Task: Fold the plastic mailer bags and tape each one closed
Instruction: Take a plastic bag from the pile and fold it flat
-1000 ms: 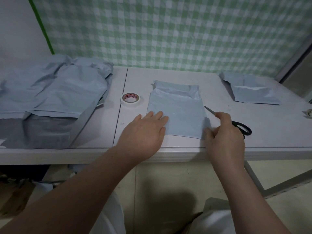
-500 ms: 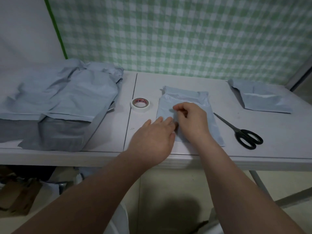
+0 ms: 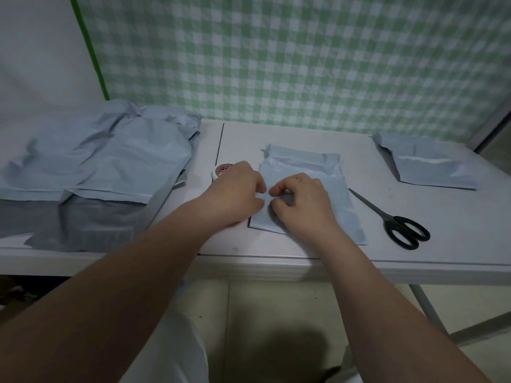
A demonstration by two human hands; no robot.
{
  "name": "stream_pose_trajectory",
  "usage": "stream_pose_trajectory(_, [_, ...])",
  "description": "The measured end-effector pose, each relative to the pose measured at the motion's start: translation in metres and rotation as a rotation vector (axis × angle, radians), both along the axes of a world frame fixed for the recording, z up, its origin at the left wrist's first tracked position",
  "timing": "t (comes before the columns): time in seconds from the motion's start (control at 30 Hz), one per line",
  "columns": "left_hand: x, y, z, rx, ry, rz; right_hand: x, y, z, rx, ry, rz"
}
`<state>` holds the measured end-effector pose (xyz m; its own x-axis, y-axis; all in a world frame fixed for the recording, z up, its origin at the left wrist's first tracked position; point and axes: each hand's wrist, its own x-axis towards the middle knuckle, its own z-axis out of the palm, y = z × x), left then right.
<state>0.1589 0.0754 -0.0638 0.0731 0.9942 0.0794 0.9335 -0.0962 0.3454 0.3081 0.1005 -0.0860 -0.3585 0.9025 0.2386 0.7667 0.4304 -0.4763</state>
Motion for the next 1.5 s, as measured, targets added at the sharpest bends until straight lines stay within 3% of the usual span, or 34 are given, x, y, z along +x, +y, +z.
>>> stream_pose_trajectory(0.23, [0.006, 0.004, 0.014, -0.038, -0.102, -0.012, 0.0, -0.003, 0.002, -0.017, 0.156, 0.014])
stream_pose_trajectory(0.43, [0.005, 0.004, 0.01, -0.009, -0.077, -0.013, 0.001, 0.0, 0.002, 0.0, 0.047, -0.022])
stream_pose_trajectory(0.57, [0.004, 0.001, 0.006, 0.068, -0.195, 0.004, 0.0, 0.0, 0.002, -0.004, 0.01, -0.017])
stream_pose_trajectory(0.83, [0.003, 0.0, -0.007, 0.193, -0.396, 0.104, 0.001, 0.0, 0.0, 0.007, 0.145, 0.04])
stream_pose_trajectory(1.0, [0.005, -0.003, -0.011, 0.23, -0.508, 0.108, 0.001, 0.003, 0.001, 0.016, -0.027, 0.052])
stream_pose_trajectory(1.23, [0.003, -0.003, -0.013, 0.202, -0.32, 0.094, 0.001, -0.001, 0.001, 0.001, 0.069, 0.069])
stream_pose_trajectory(1.5, [0.002, -0.007, -0.009, 0.244, -0.314, 0.126, 0.002, -0.002, -0.002, 0.011, 0.174, 0.053])
